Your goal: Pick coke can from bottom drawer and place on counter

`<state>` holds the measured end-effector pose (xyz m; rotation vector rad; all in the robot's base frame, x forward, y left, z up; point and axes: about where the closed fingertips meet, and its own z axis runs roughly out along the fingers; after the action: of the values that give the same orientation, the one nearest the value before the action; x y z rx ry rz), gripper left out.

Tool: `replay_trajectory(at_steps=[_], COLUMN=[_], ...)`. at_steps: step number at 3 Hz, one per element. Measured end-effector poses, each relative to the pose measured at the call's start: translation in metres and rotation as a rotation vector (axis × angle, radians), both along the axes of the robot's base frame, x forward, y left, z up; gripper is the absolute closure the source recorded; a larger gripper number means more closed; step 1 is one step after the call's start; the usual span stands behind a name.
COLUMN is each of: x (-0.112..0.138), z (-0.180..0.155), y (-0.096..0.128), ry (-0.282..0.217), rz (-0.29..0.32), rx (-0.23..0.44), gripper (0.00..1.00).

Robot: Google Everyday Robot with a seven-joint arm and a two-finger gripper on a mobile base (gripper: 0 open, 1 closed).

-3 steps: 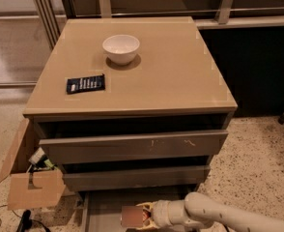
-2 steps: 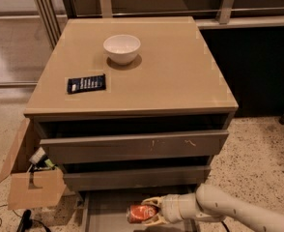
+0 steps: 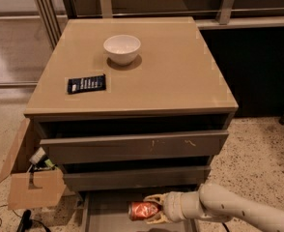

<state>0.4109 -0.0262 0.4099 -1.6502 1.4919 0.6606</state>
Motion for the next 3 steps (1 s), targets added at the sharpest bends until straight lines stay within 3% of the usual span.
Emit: replay_trajectory(at_steps=[1, 2, 3], x=[-0.024, -0.036, -0.033], z=[0.054, 0.133, 0.139], y=[0.014, 0.007, 0.004], ry=[-0.03, -0.106, -0.13], rz=[-0.013, 0.01, 0.013], rx=[-0.07, -0.156, -0.185], gripper=[1.0, 1.0, 1.0])
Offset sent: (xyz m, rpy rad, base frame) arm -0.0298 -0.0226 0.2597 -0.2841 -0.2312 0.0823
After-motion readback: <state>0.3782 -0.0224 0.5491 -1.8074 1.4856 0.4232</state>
